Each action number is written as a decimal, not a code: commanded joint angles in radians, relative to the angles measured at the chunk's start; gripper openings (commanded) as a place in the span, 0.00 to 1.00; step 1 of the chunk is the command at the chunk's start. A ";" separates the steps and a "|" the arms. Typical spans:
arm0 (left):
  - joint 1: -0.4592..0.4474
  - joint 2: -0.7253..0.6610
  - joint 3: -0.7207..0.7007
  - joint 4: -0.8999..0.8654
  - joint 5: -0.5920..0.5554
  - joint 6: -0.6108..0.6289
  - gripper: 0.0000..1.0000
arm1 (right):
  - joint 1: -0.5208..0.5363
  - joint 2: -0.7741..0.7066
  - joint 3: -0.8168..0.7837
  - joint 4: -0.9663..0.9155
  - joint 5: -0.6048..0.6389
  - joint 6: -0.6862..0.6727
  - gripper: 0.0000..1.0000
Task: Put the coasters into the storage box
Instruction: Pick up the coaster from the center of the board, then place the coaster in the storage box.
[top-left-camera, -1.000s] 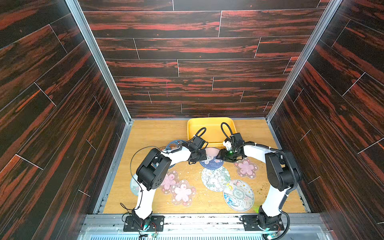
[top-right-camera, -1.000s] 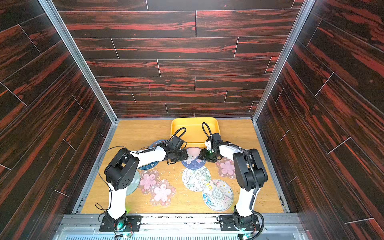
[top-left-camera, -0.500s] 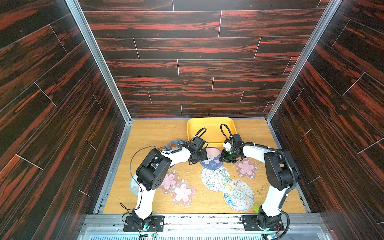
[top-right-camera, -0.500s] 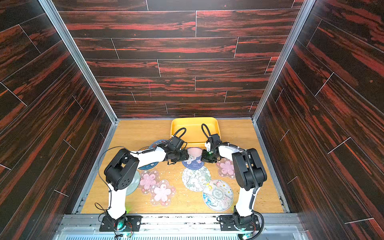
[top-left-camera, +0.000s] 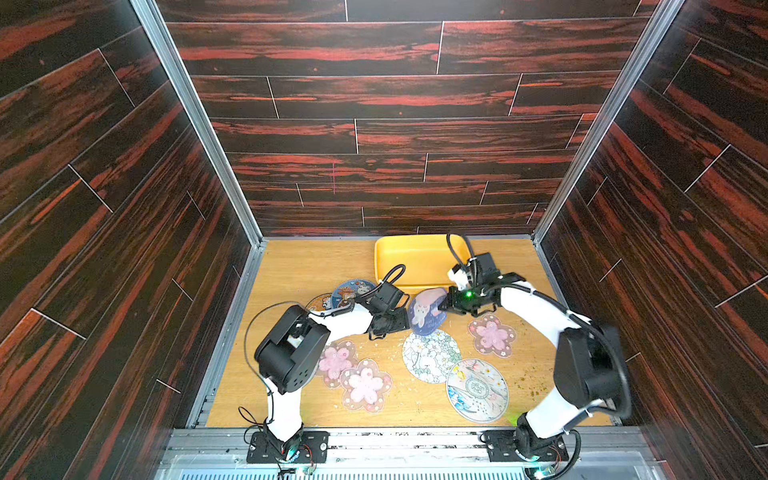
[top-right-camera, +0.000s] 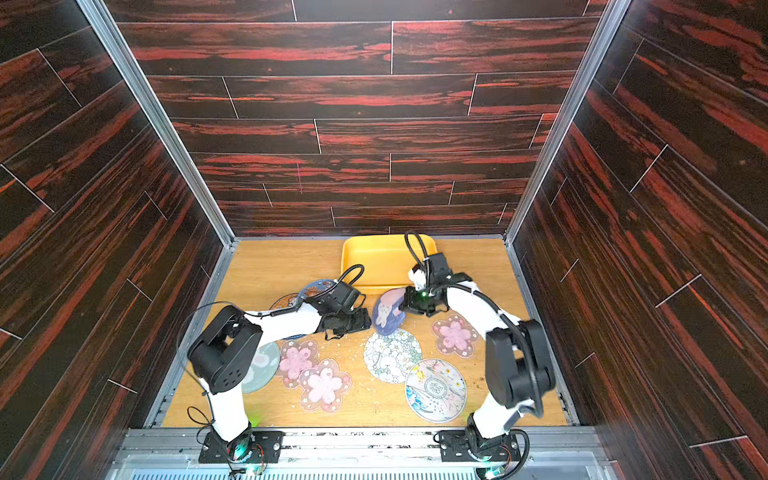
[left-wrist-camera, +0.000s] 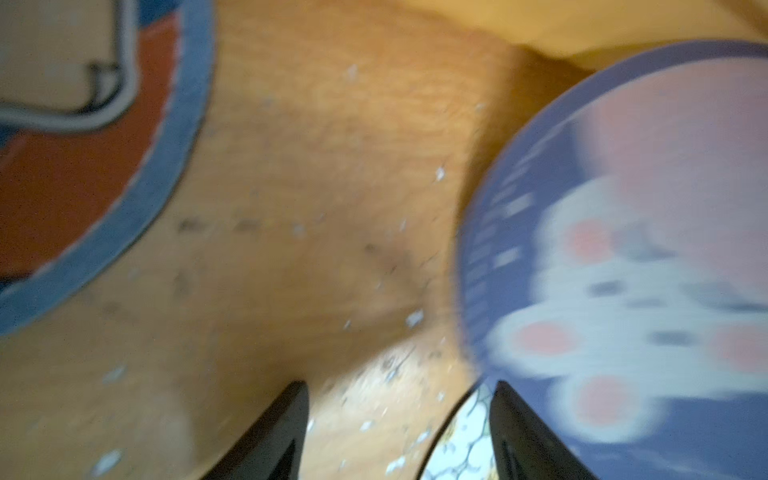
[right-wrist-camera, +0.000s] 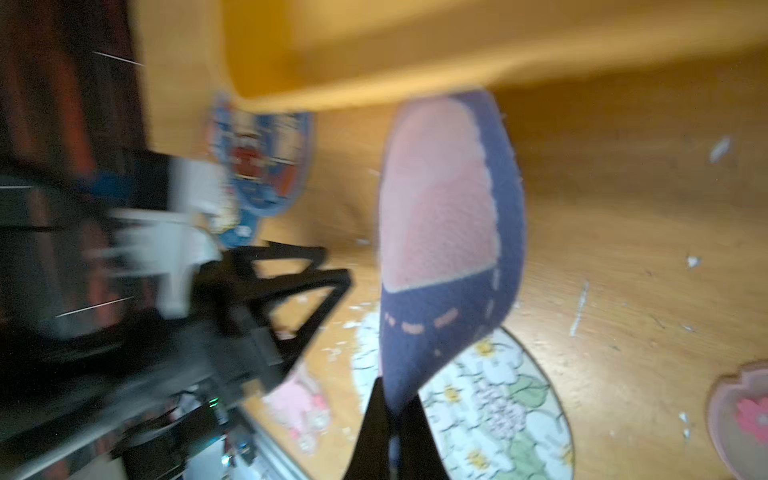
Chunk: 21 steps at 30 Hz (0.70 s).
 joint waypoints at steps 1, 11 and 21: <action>0.006 -0.078 -0.038 0.028 -0.001 -0.023 0.75 | 0.007 -0.063 0.077 -0.092 -0.023 -0.011 0.00; 0.006 -0.153 -0.127 0.090 0.008 -0.041 0.83 | 0.007 0.054 0.362 -0.110 0.028 -0.015 0.00; 0.006 -0.215 -0.209 0.114 -0.005 -0.058 0.87 | 0.007 0.436 0.849 -0.150 -0.028 -0.031 0.00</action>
